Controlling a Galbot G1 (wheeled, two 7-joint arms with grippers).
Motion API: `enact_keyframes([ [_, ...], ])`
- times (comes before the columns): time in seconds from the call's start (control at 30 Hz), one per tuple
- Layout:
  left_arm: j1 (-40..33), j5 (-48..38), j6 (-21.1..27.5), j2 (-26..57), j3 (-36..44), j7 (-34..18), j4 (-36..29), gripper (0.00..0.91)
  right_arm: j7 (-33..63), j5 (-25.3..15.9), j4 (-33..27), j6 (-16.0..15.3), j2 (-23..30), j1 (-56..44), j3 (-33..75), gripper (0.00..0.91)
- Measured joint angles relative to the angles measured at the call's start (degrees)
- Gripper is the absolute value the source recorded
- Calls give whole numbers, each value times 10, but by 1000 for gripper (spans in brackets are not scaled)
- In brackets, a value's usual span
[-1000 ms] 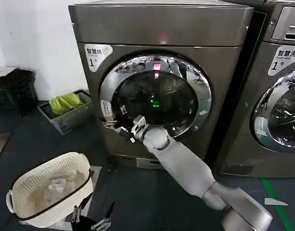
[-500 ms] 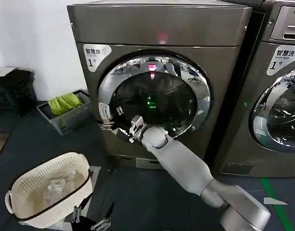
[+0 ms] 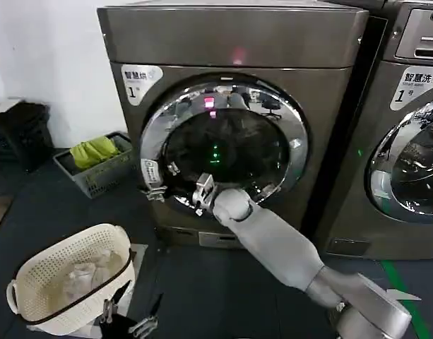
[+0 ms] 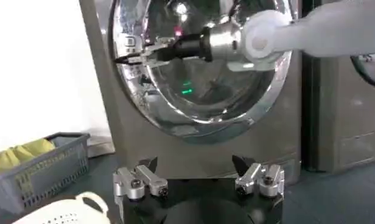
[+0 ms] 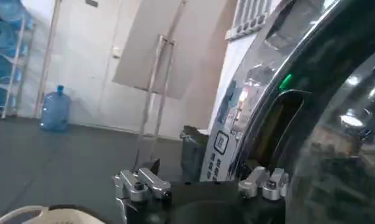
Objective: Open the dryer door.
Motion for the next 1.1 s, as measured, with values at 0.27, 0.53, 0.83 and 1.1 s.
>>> enact_keyframes([
  [0.27, -17, -15, 1, 12, -48, 7, 13, 907, -11, 15, 26, -5, -13, 0, -8, 907],
  [0.53, -42, -73, 14, 24, -102, 14, 28, 907, -34, 32, 52, -9, -32, -2, -15, 907],
  [0.83, -66, -91, 21, 30, -134, 26, 38, 907, -78, 55, 69, 2, -54, -5, -15, 907],
  [1.1, -76, -94, 25, 32, -141, 33, 39, 907, -111, 63, 78, 12, -70, -9, -15, 907],
])
